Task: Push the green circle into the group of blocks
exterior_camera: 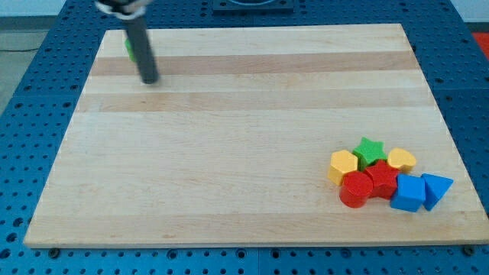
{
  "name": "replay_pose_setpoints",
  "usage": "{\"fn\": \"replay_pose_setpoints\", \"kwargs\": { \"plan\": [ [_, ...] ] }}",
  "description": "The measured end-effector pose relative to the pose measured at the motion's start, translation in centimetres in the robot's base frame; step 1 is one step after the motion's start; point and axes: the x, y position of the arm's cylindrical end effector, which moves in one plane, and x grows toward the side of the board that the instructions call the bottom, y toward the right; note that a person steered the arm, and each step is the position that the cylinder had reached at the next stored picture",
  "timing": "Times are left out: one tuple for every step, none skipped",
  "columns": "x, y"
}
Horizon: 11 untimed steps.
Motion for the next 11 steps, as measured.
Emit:
{"fn": "replay_pose_setpoints", "kwargs": {
  "plan": [
    [-3.7, -5.7],
    [-7.9, -7.6],
    [-8.7, -5.4],
    [-7.9, -2.2],
    [-6.9, 1.6],
    [-4.9, 4.9],
    [-1.7, 6.6],
    [0.7, 9.7],
    [2.1, 13.2],
    [3.3, 16.3],
    [4.4, 19.1]
  ]
}}
